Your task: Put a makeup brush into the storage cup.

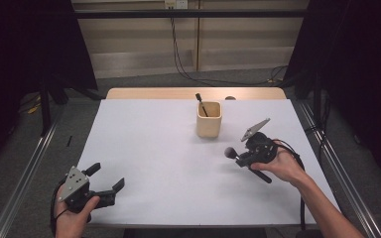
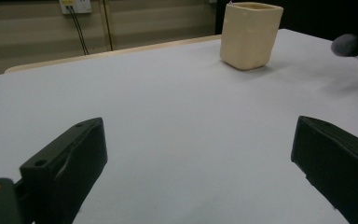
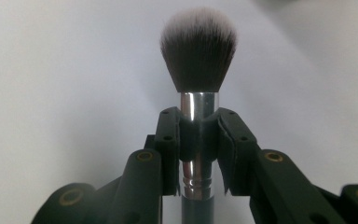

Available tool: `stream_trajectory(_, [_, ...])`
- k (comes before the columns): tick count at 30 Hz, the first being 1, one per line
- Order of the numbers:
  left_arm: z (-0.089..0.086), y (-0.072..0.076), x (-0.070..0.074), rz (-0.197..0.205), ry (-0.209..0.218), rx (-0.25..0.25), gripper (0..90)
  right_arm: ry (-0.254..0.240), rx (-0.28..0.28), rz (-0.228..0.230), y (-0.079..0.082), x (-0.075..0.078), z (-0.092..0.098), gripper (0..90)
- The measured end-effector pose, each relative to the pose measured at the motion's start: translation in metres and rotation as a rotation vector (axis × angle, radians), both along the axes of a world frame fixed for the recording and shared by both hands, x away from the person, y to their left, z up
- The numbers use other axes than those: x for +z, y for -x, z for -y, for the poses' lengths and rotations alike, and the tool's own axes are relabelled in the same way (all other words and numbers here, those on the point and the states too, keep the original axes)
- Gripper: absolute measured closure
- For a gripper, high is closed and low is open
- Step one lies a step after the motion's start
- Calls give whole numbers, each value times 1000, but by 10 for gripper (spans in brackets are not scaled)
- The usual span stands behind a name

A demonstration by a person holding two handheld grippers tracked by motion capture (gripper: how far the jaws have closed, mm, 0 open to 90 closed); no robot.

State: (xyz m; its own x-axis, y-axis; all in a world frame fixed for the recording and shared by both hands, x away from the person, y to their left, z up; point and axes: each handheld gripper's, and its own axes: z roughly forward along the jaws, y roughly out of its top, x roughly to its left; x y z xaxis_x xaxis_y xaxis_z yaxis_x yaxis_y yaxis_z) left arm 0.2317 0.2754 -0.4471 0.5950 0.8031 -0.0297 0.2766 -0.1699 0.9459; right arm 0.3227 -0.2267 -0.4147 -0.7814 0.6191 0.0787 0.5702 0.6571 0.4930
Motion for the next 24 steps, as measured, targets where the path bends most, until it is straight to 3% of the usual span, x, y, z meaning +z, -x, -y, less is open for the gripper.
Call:
stream_trajectory(10, [0,0,0,0,4,1,34,-107,-59,84,4,3,8,719])
stream_trajectory(19, [1,0,0,2,11,2,34,-234,-107,181,7,4,14,719])
stream_trajectory(24, [2,-1,0,2,14,3,34,-316,-142,201,8,3,20,719])
